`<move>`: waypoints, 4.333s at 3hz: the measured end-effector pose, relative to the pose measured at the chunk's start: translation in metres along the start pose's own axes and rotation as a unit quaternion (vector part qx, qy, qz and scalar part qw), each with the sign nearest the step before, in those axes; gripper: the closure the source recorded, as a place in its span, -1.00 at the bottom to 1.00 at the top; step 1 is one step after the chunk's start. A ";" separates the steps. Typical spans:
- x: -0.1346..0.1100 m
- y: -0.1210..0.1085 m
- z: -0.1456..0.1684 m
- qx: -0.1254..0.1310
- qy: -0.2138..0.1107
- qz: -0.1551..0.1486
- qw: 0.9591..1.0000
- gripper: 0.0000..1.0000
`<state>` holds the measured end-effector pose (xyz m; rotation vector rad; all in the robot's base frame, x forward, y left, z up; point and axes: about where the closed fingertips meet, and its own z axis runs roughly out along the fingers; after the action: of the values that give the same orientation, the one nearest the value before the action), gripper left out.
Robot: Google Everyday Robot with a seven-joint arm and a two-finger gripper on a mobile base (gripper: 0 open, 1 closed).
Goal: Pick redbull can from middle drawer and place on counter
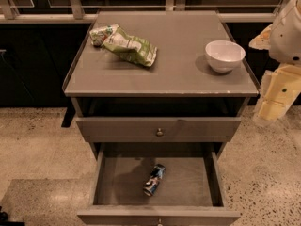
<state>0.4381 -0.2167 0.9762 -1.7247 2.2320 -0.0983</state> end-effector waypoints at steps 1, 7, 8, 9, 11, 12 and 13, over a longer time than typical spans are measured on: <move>0.000 0.000 0.000 0.000 0.000 0.000 1.000 -1.00; 0.010 0.074 0.117 0.036 -0.115 0.229 0.966 -1.00; -0.006 0.111 0.181 0.003 -0.135 0.326 0.936 -1.00; -0.027 0.142 0.239 -0.021 -0.151 0.371 0.916 -1.00; -0.018 0.132 0.251 0.018 -0.165 0.406 0.899 -1.00; 0.001 0.151 0.302 0.004 -0.137 0.435 0.890 -1.00; -0.002 0.169 0.354 -0.022 -0.121 0.462 0.878 -1.00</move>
Offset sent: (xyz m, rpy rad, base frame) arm -0.0004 0.0072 -0.0190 0.1419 -0.0324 -0.0456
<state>0.3831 -0.1205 0.6000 -0.4854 2.5933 0.3662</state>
